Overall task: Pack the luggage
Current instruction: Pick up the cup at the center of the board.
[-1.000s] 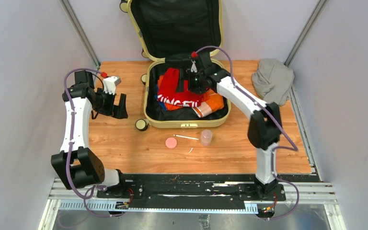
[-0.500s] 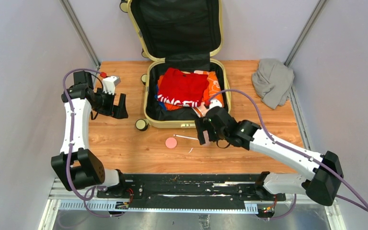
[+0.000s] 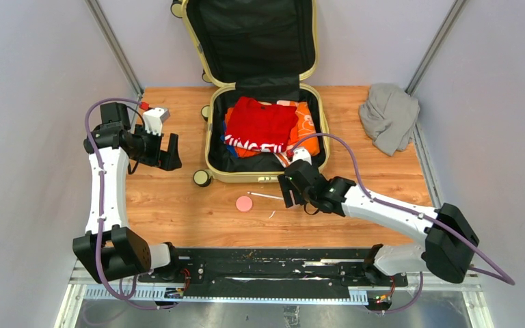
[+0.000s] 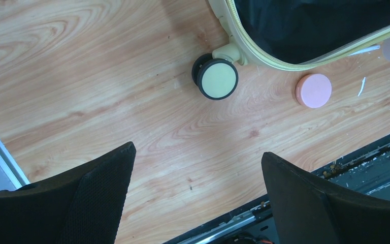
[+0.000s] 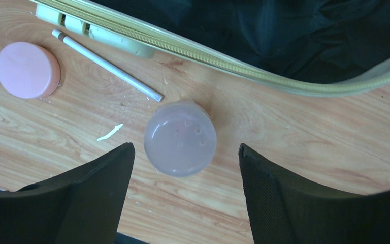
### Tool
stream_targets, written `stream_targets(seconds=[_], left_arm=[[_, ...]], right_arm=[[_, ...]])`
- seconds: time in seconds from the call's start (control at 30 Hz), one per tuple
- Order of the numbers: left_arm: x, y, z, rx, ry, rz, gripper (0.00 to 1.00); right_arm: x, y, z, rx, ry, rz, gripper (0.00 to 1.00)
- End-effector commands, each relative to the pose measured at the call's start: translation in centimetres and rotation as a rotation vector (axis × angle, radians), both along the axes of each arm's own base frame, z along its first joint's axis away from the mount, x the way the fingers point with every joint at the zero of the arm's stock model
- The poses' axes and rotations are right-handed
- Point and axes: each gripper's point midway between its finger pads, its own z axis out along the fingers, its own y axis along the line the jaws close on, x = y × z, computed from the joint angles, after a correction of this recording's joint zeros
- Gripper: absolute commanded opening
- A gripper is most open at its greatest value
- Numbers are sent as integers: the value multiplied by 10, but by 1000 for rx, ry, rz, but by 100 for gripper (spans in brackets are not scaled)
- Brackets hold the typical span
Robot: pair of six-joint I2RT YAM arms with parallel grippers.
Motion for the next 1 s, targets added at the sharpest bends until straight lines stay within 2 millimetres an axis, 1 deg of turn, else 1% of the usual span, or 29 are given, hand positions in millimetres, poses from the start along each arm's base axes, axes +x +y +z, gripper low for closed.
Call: stream_targets(seconds=[0.0,0.1,0.17,0.23,0.3,0.4,0.43,0.5,0.57,0.6,0.7,0.77,0.87,0.97], left_arm=[[-4,2,4,2,-4,22,100],[-2,3,5,7,-7,23,100],[-1,3,4,4,-3,23,100],[0,3,3,2,2,23,100],[0,3,2,1,5,21,100],[0,3,2,1,6,21,100],[1,3,2,-1,6,20,100],[1,3,2,0,4,18,100],[1,3,3,0,2,17,100],[1,3,3,1,2,15,100],[2,3,2,-1,5,14,100],[1,2,2,-3,4,11,100],[1,1,1,-6,6,9,100],[0,2,1,-4,7,9,100]], right_arm=[[7,5,-13,-37,-33,4,77],[7,4,-21,-50,-24,3,73],[6,5,-24,-53,-19,7,67],[6,5,-24,-54,-20,9,59],[7,4,-21,-55,-26,13,49],[8,1,-9,-57,-41,11,32],[7,1,-3,-54,-45,14,27],[5,4,16,-26,-52,35,21],[0,14,38,14,-44,98,19],[-2,21,55,45,-45,127,17],[-10,40,94,104,-24,231,16],[-7,49,113,85,-6,263,13],[6,70,128,50,0,313,12],[29,101,132,42,4,352,12]])
